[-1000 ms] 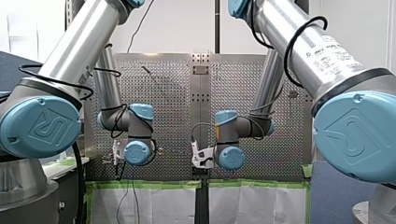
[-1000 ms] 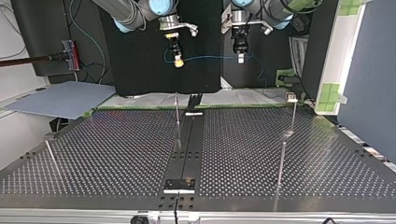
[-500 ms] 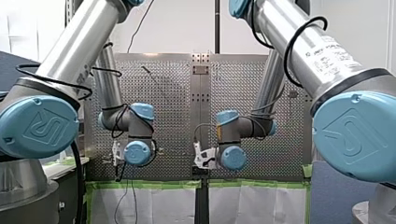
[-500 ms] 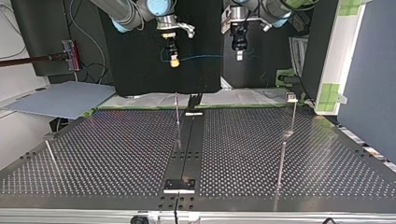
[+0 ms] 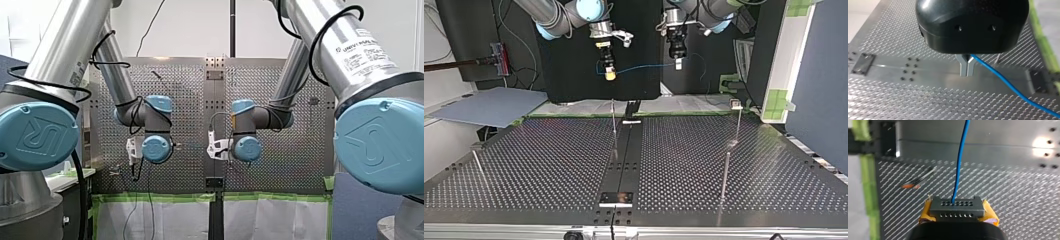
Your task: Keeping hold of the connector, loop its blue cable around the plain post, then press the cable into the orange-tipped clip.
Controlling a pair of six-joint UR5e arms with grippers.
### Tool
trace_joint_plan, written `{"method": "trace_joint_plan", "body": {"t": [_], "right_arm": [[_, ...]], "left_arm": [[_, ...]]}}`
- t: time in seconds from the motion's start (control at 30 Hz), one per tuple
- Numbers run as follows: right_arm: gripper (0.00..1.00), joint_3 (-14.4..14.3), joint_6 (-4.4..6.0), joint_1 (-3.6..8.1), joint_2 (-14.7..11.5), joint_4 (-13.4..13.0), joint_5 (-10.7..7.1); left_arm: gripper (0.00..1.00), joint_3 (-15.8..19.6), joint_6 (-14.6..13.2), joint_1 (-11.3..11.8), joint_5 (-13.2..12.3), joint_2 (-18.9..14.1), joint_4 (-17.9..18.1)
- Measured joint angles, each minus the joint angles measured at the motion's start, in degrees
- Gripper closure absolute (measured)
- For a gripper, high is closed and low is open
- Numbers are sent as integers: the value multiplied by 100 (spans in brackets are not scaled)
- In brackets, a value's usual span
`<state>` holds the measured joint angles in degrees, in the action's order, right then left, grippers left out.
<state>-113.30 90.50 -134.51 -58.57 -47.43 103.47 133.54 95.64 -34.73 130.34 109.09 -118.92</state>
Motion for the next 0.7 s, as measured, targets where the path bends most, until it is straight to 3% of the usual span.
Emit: {"method": "trace_joint_plan", "body": {"t": [0.27,0.7], "right_arm": [[100,443,210,45,-446,444,-446],[100,1148,304,97,-1152,1150,-1105]], "left_arm": [[100,-355,-65,17,393,-429,-425],[100,-824,-48,56,819,-1164,-1161]]}}
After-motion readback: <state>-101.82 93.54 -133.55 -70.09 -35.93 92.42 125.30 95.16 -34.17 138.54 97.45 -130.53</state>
